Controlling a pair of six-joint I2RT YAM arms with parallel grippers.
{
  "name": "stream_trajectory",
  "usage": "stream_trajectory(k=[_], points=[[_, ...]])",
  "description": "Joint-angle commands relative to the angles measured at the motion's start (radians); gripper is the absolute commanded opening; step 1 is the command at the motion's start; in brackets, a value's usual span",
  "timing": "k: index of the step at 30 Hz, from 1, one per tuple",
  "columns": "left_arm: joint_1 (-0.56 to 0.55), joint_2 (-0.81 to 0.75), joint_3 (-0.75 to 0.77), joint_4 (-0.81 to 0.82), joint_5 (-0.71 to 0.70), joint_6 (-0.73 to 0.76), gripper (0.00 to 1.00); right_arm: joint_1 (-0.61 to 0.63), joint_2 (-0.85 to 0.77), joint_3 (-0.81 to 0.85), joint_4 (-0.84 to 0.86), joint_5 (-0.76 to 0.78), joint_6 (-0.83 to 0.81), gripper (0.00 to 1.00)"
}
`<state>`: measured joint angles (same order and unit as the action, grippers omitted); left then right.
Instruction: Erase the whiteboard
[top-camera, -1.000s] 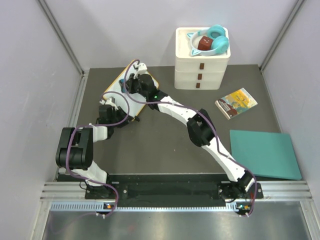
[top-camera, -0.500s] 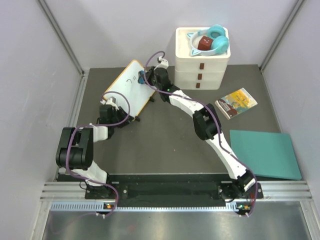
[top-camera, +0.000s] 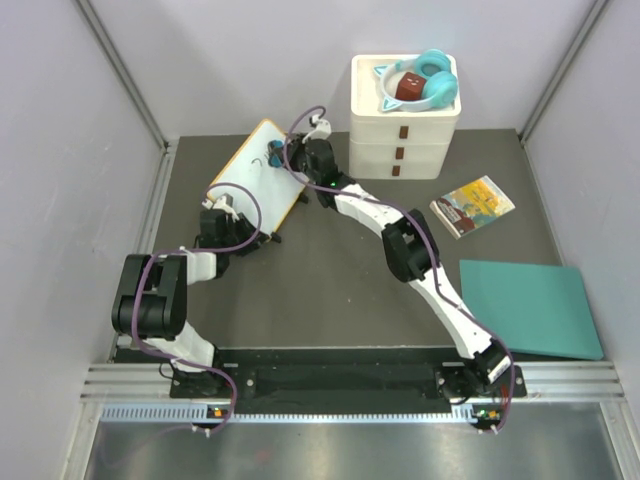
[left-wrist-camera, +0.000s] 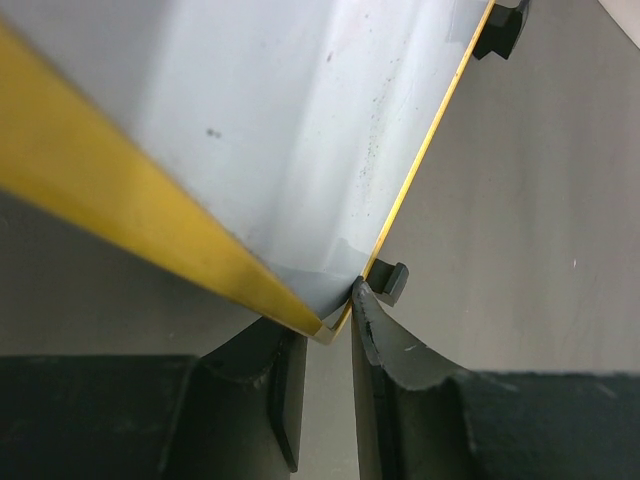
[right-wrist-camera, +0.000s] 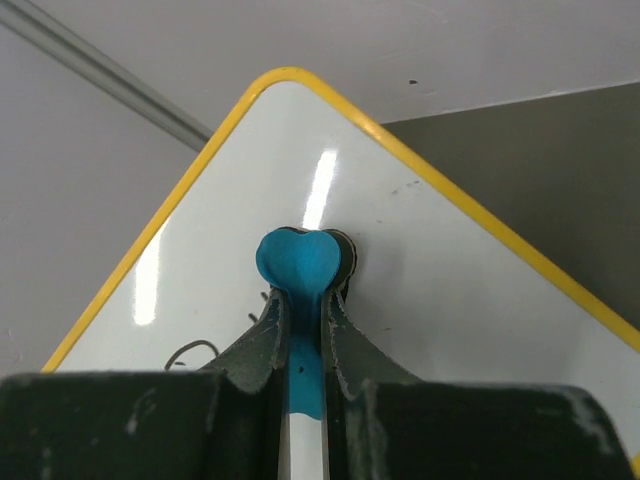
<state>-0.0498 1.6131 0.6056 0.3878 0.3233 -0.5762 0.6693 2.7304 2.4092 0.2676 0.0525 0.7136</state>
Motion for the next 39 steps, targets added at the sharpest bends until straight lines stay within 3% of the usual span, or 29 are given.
stream_trajectory(k=[1,9,16,20,26,39], points=[[-0.028,0.033,-0.017,-0.171,-0.026,0.07,0.0,0.081,-0.075,-0.016,0.084,-0.049,-0.042,0.0],[-0.035,0.033,-0.013,-0.176,-0.027,0.075,0.0,0.136,-0.095,0.005,0.139,-0.016,-0.078,0.0],[-0.038,0.034,-0.01,-0.178,-0.027,0.078,0.0,0.131,-0.055,0.024,0.2,0.18,-0.12,0.0],[-0.039,0.036,-0.01,-0.179,-0.029,0.078,0.0,0.095,-0.029,0.03,0.148,0.23,-0.028,0.0],[-0.042,0.036,-0.007,-0.181,-0.033,0.081,0.0,0.029,-0.011,-0.016,0.116,0.202,0.147,0.0],[-0.051,0.036,-0.004,-0.185,-0.041,0.082,0.0,0.019,-0.023,-0.056,0.139,0.083,0.144,0.0]])
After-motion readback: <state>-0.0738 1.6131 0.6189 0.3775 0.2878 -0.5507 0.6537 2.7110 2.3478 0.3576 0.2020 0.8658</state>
